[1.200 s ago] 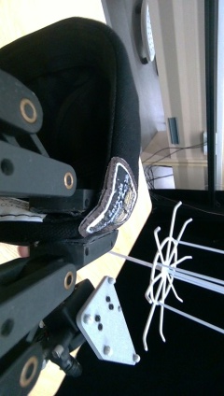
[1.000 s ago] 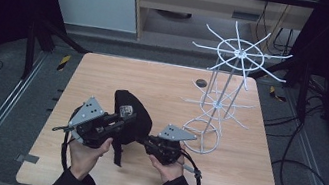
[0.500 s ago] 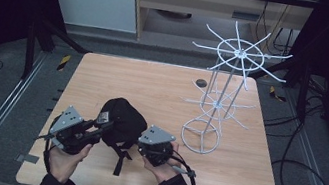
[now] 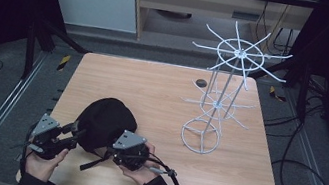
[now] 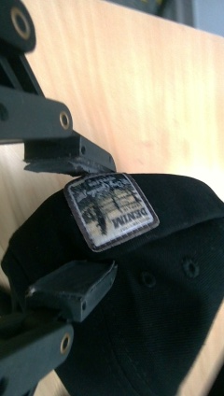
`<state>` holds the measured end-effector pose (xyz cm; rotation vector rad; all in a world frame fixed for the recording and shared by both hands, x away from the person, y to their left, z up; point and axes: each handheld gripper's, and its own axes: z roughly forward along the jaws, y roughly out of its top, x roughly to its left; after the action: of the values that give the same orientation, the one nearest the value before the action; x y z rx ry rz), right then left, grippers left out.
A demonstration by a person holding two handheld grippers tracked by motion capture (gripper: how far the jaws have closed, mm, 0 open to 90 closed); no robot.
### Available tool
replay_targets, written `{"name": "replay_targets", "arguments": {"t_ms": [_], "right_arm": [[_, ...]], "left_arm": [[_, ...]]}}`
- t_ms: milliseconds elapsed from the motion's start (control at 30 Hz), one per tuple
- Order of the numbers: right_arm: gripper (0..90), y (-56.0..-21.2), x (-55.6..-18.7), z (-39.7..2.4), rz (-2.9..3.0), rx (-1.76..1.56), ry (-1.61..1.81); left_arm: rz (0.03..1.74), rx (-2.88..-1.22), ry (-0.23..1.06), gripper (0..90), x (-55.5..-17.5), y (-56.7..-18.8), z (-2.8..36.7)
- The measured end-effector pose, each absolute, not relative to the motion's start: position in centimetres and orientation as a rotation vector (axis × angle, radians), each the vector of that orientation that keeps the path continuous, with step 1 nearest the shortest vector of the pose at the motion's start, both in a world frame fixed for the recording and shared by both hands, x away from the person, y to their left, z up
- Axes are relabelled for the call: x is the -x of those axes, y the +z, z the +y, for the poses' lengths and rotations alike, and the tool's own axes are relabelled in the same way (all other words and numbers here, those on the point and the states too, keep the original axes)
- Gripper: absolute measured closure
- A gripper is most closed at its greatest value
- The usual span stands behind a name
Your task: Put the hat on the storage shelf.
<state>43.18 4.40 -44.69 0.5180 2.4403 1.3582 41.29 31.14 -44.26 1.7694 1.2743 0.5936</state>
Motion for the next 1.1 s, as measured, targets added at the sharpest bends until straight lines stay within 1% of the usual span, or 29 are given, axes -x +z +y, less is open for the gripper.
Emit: {"name": "replay_targets", "arguments": {"t_ms": [33,100,133,167,233,400,567,600,633,667,733,767,800,833,933,967,1000,1033,1100], "right_arm": [[60.0,-44.4,-43.3,3.8,2.425,-0.544,1.388],[58.5,-44.1,-43.5,3.1,2.423,-0.565,1.397],[58.5,-44.1,-43.5,3.1,2.423,-0.565,1.397],[57.1,-43.7,-43.8,1.9,2.406,-0.602,1.403],[55.9,-43.5,-44.0,0.7,2.386,-0.637,1.412],[51.5,-42.7,-44.3,-2.8,2.333,-0.721,1.412],[49.2,-42.6,-43.9,-6.5,2.282,-0.784,1.403],[49.2,-42.6,-43.9,-6.5,2.282,-0.784,1.403],[48.2,-42.8,-43.5,-8.0,2.268,-0.811,1.404],[48.1,-42.9,-43.4,-8.5,2.262,-0.821,1.405],[47.7,-43.2,-42.8,-10.1,2.239,-0.840,1.407],[47.7,-43.3,-42.6,-10.7,2.230,-0.851,1.407],[47.7,-43.3,-42.6,-10.7,2.230,-0.851,1.407],[47.1,-43.6,-42.1,-12.4,2.207,-0.893,1.403],[46.4,-43.8,-41.5,-14.6,2.175,-0.930,1.388],[46.4,-43.8,-41.5,-14.6,2.175,-0.930,1.388],[46.2,-43.8,-41.3,-15.4,2.161,-0.943,1.382],[46.1,-44.1,-40.7,-17.3,2.130,-0.977,1.371],[45.8,-44.3,-40.3,-18.7,2.107,-1.009,1.364]], "left_arm": [[1.307,-1.792,0.594,42.2,-41.5,-44.9,31.6],[1.346,-1.826,0.605,41.0,-41.8,-45.5,32.1],[1.346,-1.826,0.605,37.5,-41.8,-45.5,32.1],[1.380,-1.842,0.630,33.2,-41.8,-46.0,32.5],[1.385,-1.851,0.639,28.7,-41.8,-46.0,32.7],[1.297,-1.784,0.677,26.0,-41.2,-44.0,33.1],[1.162,-1.813,0.685,26.1,-41.7,-41.8,31.5],[1.162,-1.813,0.685,26.1,-41.7,-41.8,31.5],[1.127,-1.844,0.673,26.1,-42.3,-41.3,30.7],[1.112,-1.862,0.667,26.2,-42.7,-41.1,30.3],[1.100,-1.880,0.669,27.1,-43.3,-41.0,29.8],[1.084,-1.916,0.659,27.7,-44.1,-41.0,29.2],[1.084,-1.916,0.659,27.6,-44.1,-41.0,29.2],[1.076,-1.960,0.662,28.4,-45.0,-41.2,28.6],[1.062,-1.997,0.650,31.1,-45.9,-41.6,28.1],[1.056,-2.016,0.636,31.1,-46.3,-41.8,27.9],[1.055,-2.039,0.632,32.5,-46.8,-42.0,27.7],[1.061,-2.065,0.615,36.9,-47.4,-42.4,27.4],[1.067,-2.093,0.590,42.5,-47.9,-42.7,27.2]]}}
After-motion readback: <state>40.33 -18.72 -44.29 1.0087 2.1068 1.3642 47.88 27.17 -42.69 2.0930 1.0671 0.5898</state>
